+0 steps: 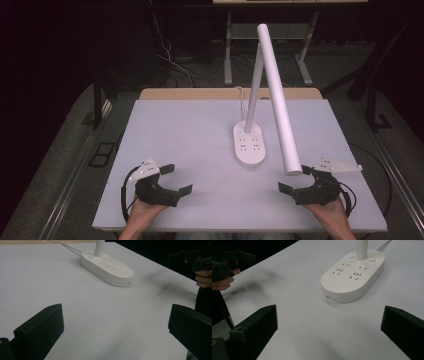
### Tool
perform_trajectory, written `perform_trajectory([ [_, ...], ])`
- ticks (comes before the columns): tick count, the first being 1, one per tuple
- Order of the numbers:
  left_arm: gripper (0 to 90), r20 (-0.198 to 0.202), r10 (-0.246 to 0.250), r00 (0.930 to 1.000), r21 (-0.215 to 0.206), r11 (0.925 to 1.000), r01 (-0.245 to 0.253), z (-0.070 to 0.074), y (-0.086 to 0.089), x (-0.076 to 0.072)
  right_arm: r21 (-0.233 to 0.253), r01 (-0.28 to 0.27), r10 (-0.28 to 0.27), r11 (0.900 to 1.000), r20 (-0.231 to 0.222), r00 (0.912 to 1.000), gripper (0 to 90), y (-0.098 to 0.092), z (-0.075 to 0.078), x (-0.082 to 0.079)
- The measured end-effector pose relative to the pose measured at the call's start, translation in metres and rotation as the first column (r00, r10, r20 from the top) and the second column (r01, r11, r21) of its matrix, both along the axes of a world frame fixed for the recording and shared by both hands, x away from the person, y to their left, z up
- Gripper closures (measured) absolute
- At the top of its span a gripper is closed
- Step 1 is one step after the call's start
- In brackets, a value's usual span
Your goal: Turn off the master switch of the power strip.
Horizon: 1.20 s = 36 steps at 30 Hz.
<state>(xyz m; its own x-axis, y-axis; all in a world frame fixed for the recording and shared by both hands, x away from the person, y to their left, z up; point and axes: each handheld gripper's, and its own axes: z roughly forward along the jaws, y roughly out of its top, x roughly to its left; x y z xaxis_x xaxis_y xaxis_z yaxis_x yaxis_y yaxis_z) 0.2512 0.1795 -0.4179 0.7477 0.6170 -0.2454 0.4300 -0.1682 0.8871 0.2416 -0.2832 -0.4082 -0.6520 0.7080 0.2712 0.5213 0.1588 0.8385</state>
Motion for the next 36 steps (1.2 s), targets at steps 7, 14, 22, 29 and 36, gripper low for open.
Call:
perform_trajectory([
  [7, 0.0, 0.001, -0.001, 1.0000, 0.000, 1.0000, 0.001, 0.0001, -0.0006, -0.0007, -0.006, 0.002, -0.003, 1.000, -0.006, 1.0000, 0.1, -0.0005, -0.0009, 0.0000],
  [14, 0.0, 0.001, -0.003, 1.0000, 0.024, 0.9997, 0.003, 0.0005, 0.0001, 0.0004, -0.011, 0.002, -0.002, 1.000, -0.011, 0.9999, 0.1, -0.0007, -0.0018, 0.0001],
  [22, 0.0, 0.004, -0.002, 1.0000, 0.049, 0.9988, 0.002, 0.0026, 0.0003, 0.0006, -0.027, -0.004, 0.004, 1.000, -0.013, 0.9999, 0.1, -0.0006, -0.0030, -0.0010],
  [29, 0.0, -0.004, -0.001, 1.0000, 0.063, 0.9980, 0.002, 0.0055, -0.0010, 0.0004, -0.031, -0.006, 0.006, 0.999, -0.020, 0.9998, 0.1, -0.0025, -0.0026, -0.0014],
  [36, 0.0, -0.002, -0.019, 0.9998, 0.091, 0.9957, 0.019, 0.0097, -0.0050, 0.0009, -0.037, -0.010, 0.009, 0.999, -0.025, 0.9997, 0.1, -0.0044, -0.0030, -0.0018],
])
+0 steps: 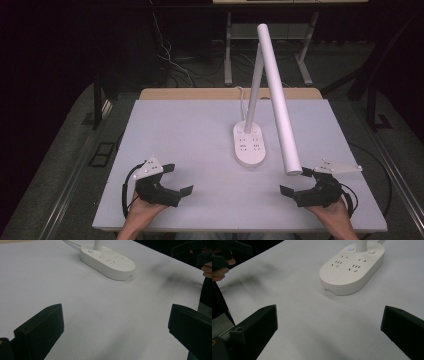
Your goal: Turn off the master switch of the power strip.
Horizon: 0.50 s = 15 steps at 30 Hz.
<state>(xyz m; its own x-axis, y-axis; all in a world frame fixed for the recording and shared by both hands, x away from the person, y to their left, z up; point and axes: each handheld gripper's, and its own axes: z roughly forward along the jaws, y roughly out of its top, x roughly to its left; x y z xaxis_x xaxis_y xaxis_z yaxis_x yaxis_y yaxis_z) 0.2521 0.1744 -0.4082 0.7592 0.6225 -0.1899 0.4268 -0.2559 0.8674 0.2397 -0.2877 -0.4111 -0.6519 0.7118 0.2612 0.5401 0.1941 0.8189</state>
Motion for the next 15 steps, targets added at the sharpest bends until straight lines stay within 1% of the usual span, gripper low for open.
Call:
perform_trajectory([
  [3, 0.0, 0.002, -0.001, 1.0000, 0.005, 1.0000, 0.001, 0.002, -0.002, 0.001, 0.003, 0.003, -0.003, 1.000, 0.002, 1.0000, 0.1, -0.001, 0.000, 0.000],
  [4, 0.0, 0.004, -0.006, 1.0000, 0.016, 0.9999, 0.006, 0.003, -0.002, 0.002, 0.003, 0.003, -0.003, 1.000, 0.002, 1.0000, 0.1, -0.001, 0.000, 0.000],
  [8, 0.0, 0.005, -0.007, 1.0000, 0.017, 0.9998, 0.007, 0.008, -0.004, 0.005, 0.002, 0.003, -0.003, 1.000, -0.006, 1.0000, 0.1, -0.002, 0.000, -0.001],
  [13, 0.0, 0.008, -0.022, 0.9997, 0.037, 0.9991, 0.021, 0.014, -0.007, 0.009, 0.002, 0.006, -0.006, 1.000, -0.003, 1.0000, 0.1, -0.002, 0.000, -0.001],
  [15, 0.0, 0.006, -0.021, 0.9998, 0.038, 0.9991, 0.021, 0.016, -0.009, 0.010, -0.001, 0.005, -0.005, 1.000, -0.004, 1.0000, 0.1, -0.002, 0.000, -0.002],
])
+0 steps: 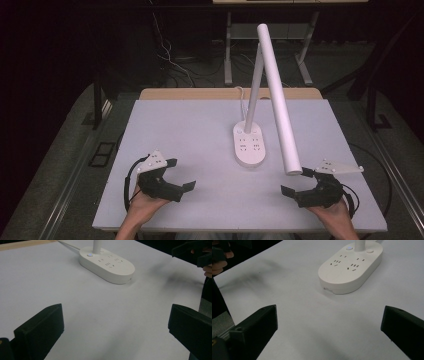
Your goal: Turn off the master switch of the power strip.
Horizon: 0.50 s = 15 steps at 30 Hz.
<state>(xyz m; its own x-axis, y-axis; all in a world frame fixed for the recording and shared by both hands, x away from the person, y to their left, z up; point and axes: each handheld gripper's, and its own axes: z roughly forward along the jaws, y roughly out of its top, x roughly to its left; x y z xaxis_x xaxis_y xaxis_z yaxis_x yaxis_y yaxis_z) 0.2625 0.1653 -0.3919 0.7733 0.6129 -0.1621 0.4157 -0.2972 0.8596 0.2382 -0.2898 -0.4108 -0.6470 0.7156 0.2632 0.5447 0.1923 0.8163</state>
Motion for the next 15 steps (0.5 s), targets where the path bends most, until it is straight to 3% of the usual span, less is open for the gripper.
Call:
perform_trajectory([
  [15, 0.0, -0.012, -0.029, 0.9995, 0.029, 0.9991, 0.030, 0.018, -0.009, 0.018, -0.013, -0.004, 0.004, 1.000, 0.009, 1.0000, 0.1, 0.000, -0.001, 0.000],
])
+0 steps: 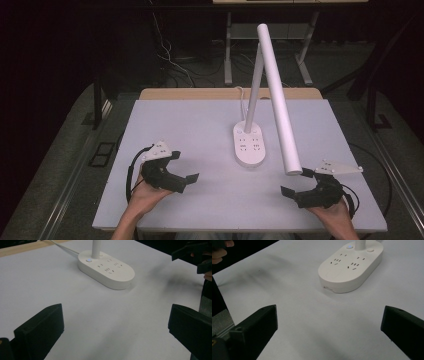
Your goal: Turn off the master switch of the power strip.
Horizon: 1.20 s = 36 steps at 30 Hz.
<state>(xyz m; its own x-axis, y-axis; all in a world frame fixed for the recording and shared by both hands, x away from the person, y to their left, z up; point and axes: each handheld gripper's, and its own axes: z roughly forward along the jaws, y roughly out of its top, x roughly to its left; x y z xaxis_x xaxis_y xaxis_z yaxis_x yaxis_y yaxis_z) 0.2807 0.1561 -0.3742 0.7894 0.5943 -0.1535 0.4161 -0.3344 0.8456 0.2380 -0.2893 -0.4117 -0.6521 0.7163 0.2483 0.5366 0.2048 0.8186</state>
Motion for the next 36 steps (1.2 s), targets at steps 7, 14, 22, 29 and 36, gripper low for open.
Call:
perform_trajectory([
  [7, 0.0, -0.007, -0.006, 1.0000, 0.006, 1.0000, 0.006, 0.005, -0.006, 0.009, -0.005, -0.004, 0.004, 1.000, -0.002, 1.0000, 0.1, 0.000, 0.000, 0.000],
  [14, 0.0, -0.005, -0.024, 0.9997, 0.021, 0.9995, 0.025, 0.009, -0.015, 0.017, -0.008, -0.007, 0.007, 1.000, -0.002, 1.0000, 0.1, 0.000, -0.001, 0.000],
  [22, 0.0, 0.002, -0.050, 0.9988, 0.043, 0.9978, 0.050, 0.019, -0.028, 0.029, -0.010, -0.005, 0.005, 1.000, -0.004, 1.0000, 0.1, 0.000, -0.001, -0.001],
  [29, 0.0, 0.011, -0.080, 0.9968, 0.071, 0.9944, 0.079, 0.025, -0.041, 0.039, -0.011, -0.009, 0.009, 1.000, -0.004, 0.9999, 0.1, -0.001, -0.001, -0.001],
  [36, 0.0, 0.009, -0.103, 0.9946, 0.094, 0.9903, 0.102, 0.027, -0.054, 0.049, -0.015, -0.013, 0.013, 1.000, -0.003, 0.9999, 0.1, -0.001, -0.001, 0.000],
])
